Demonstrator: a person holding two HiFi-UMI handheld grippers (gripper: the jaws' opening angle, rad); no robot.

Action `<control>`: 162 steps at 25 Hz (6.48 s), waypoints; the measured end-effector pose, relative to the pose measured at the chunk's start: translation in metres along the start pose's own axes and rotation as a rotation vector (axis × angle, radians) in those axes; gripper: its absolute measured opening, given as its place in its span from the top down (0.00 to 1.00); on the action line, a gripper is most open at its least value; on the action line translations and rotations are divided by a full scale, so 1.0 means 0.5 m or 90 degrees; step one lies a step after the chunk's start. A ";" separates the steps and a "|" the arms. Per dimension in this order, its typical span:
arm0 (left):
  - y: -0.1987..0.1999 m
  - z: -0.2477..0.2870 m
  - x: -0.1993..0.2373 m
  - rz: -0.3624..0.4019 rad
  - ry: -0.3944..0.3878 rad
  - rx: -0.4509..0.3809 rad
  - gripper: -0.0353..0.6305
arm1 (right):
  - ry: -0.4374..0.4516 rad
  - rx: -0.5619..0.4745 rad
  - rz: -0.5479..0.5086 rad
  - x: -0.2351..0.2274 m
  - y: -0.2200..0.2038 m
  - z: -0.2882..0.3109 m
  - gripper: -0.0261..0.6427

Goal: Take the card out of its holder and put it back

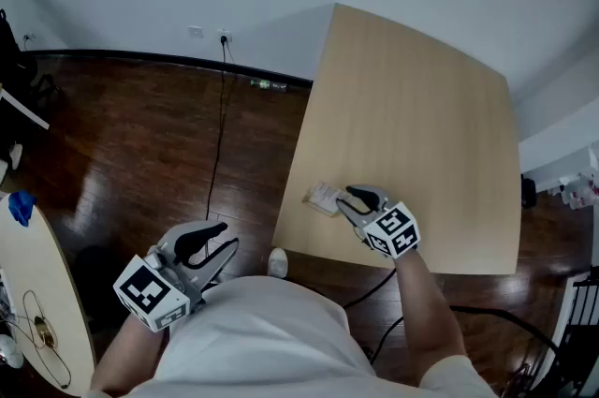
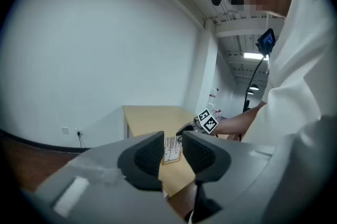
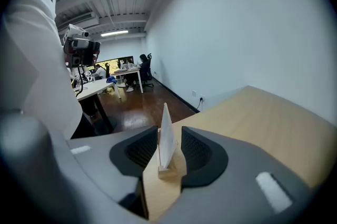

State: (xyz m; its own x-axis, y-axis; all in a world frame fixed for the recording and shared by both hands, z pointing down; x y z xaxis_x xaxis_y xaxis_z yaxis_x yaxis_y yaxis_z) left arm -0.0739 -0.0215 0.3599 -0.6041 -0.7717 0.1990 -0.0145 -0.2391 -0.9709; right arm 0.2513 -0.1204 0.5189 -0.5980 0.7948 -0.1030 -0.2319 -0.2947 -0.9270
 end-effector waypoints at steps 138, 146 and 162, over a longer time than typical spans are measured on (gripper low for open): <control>-0.016 -0.005 0.037 -0.034 0.010 0.019 0.76 | 0.039 -0.042 -0.023 0.012 0.049 -0.013 0.93; -0.016 -0.005 0.033 -0.033 0.019 0.029 0.76 | 0.050 -0.033 -0.002 0.005 0.009 0.006 0.93; -0.017 -0.027 0.031 -0.031 0.000 0.029 0.76 | -0.026 -0.050 -0.018 0.002 0.020 0.003 0.87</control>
State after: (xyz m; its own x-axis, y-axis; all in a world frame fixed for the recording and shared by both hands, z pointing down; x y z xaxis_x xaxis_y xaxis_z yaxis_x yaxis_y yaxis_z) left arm -0.0939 -0.0233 0.3693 -0.6032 -0.7590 0.2452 -0.0070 -0.3024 -0.9532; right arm 0.2475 -0.1235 0.5100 -0.6236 0.7792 -0.0631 -0.1895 -0.2290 -0.9548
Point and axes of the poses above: the fingertips, and each gripper's own axes: z forward along the fingers, x to its left, y out of its top, the point moved 8 cm from there along -z, backward along the fingers, and after that the axes turned 14 degrees about -x, right-handed, at the moved point
